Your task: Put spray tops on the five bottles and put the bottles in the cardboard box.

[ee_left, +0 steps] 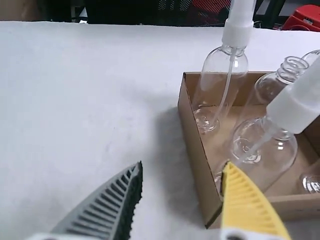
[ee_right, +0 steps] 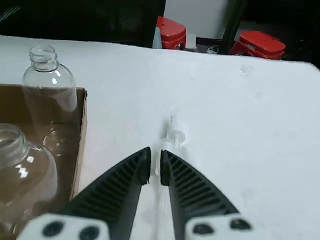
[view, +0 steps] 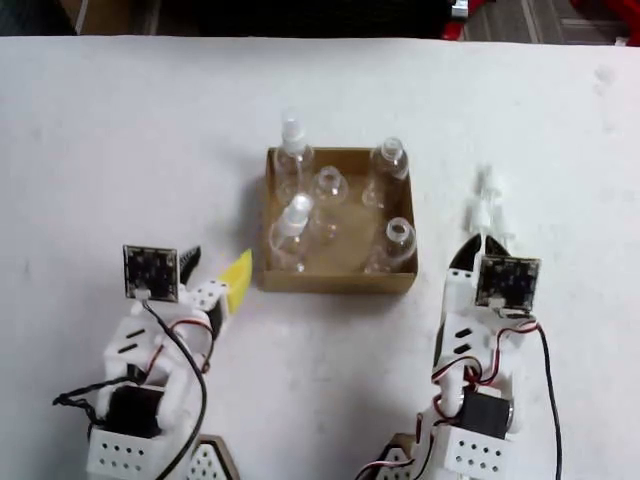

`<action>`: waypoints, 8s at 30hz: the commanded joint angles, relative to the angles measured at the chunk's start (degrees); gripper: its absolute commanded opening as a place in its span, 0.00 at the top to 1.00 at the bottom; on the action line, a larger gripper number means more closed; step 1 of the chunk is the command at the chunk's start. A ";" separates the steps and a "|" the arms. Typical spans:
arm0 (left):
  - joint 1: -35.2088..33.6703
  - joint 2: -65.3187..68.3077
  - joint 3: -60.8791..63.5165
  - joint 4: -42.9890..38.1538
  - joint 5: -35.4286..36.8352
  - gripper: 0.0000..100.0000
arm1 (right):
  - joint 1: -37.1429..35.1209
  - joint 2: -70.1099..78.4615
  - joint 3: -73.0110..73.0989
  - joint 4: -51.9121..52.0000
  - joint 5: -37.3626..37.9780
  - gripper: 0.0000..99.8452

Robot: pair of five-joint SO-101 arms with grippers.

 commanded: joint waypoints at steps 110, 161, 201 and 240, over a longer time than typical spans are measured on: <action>1.36 -0.48 0.79 -2.11 -5.19 0.96 | -15.78 95.78 -164.84 67.91 -11.52 0.96; 1.89 -0.48 1.05 -2.02 -5.19 0.96 | -32.04 52.79 -69.54 -3.47 -22.95 0.99; 1.89 -0.48 1.05 -2.11 -5.19 0.96 | -27.82 78.81 -52.66 -58.15 -17.93 0.99; 1.89 -0.48 1.93 -4.40 -5.19 0.96 | -32.66 84.44 -38.24 -75.74 -11.08 0.99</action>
